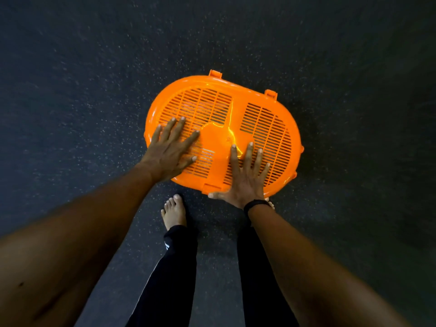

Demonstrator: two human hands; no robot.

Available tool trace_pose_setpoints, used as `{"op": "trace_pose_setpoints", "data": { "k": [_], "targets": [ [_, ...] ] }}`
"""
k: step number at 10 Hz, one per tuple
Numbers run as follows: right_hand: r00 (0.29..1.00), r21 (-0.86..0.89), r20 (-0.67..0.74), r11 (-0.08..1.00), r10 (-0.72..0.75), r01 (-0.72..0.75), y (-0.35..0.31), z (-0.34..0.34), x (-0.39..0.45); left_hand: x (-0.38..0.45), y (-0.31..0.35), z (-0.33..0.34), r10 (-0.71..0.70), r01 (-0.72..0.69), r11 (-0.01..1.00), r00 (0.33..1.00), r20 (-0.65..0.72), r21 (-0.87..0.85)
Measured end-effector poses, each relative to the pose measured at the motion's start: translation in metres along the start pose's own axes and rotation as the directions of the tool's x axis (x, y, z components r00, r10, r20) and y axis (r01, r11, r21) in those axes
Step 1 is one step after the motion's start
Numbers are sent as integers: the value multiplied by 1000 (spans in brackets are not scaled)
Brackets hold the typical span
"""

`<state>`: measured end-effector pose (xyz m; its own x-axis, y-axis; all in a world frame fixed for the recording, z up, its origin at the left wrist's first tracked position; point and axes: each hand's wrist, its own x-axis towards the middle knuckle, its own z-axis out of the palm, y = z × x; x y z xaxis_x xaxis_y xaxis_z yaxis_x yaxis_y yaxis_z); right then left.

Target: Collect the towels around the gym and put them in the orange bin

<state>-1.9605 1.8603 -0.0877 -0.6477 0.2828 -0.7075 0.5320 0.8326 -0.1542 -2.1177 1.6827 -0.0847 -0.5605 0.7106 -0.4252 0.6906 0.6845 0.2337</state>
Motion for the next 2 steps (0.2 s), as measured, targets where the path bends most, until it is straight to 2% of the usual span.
{"op": "trace_pose_setpoints", "data": {
  "k": [1, 2],
  "targets": [
    [993, 61, -119, 998, 2, 5, -7, -63, -19, 2, 13, -36, -37, 40, 993, 999, 30, -109],
    [993, 190, -117, 982, 4, 18, 4, -107, -25, 1, 16, -72, -72, 64, 989, 996, -52, -135]
  ]
}}
